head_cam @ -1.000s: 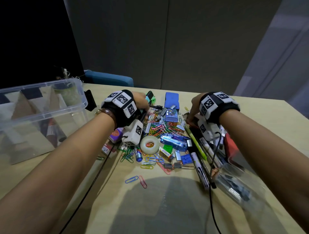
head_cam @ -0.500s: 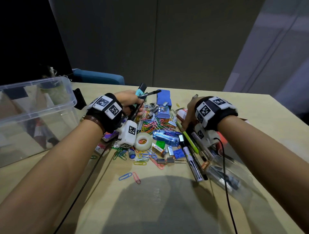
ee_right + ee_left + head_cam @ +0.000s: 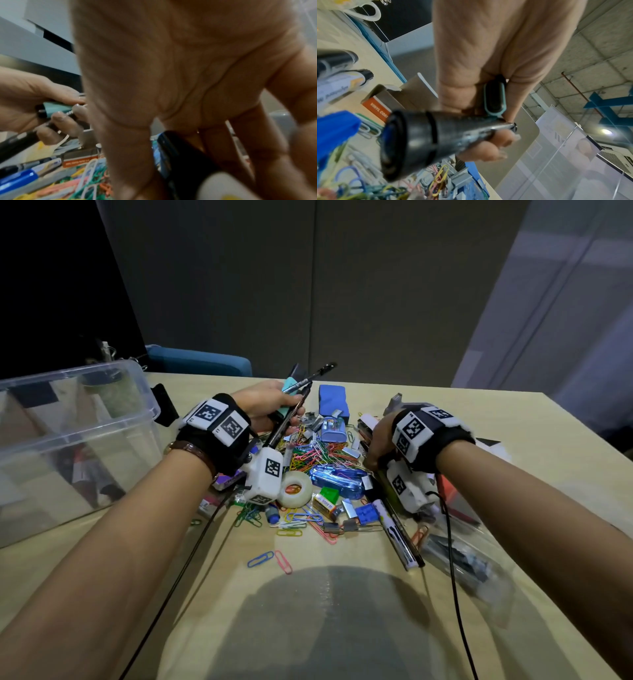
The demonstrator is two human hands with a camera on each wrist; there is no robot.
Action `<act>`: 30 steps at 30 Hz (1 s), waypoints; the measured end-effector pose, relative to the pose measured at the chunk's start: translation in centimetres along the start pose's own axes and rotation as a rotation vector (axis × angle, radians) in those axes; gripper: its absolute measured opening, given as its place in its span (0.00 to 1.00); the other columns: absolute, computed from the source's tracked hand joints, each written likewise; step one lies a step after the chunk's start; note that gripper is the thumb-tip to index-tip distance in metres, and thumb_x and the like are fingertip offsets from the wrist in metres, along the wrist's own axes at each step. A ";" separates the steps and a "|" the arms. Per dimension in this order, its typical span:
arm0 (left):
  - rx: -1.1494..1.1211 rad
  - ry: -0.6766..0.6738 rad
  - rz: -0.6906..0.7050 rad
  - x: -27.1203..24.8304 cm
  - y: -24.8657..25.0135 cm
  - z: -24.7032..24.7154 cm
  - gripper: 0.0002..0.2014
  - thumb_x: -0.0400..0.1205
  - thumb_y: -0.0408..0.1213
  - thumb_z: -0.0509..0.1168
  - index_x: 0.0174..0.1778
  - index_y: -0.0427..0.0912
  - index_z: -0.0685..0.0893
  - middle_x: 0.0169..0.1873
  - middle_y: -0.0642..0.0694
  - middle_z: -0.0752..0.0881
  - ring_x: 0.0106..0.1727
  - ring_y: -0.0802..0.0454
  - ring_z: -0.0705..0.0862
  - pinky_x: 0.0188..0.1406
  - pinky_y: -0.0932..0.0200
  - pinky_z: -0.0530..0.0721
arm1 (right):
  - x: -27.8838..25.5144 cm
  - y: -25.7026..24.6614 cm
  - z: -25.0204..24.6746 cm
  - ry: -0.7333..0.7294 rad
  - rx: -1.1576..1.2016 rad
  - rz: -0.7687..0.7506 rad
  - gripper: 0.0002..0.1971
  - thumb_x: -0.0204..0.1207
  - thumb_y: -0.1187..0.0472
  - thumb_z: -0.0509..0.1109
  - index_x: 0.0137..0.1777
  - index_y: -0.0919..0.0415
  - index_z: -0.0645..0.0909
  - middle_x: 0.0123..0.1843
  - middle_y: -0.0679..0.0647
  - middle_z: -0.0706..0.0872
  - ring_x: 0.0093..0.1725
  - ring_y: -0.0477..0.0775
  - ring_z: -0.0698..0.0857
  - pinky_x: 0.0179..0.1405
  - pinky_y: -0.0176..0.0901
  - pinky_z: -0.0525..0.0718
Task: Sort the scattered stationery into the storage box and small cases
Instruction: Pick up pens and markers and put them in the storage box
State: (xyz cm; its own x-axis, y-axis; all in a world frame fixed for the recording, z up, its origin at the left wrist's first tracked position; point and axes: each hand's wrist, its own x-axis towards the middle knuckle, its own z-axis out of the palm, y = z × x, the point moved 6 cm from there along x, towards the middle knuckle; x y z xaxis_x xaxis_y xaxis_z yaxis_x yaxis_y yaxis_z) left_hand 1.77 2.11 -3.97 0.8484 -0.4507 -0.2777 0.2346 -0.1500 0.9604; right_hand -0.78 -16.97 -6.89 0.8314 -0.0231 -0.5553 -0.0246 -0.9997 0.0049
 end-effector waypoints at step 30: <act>0.244 0.331 0.329 -0.5 1.7 0.3 0.03 0.91 0.36 0.50 0.57 0.41 0.63 0.35 0.46 0.73 0.26 0.56 0.71 0.16 0.68 0.70 | -1.4 -3.3 -5.9 0.551 1.368 -0.339 0.11 0.84 0.67 0.58 0.39 0.58 0.68 0.30 0.53 0.73 0.18 0.44 0.70 0.13 0.33 0.61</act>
State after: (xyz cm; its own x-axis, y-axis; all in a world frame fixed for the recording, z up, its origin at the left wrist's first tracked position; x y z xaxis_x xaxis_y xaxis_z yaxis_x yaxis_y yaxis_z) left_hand 1.60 1.82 -2.17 0.9723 -0.2125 0.0978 -0.1538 -0.2658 0.9517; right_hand 1.42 -13.73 -1.28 0.9938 -0.1110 0.0021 -0.0188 -0.1867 -0.9822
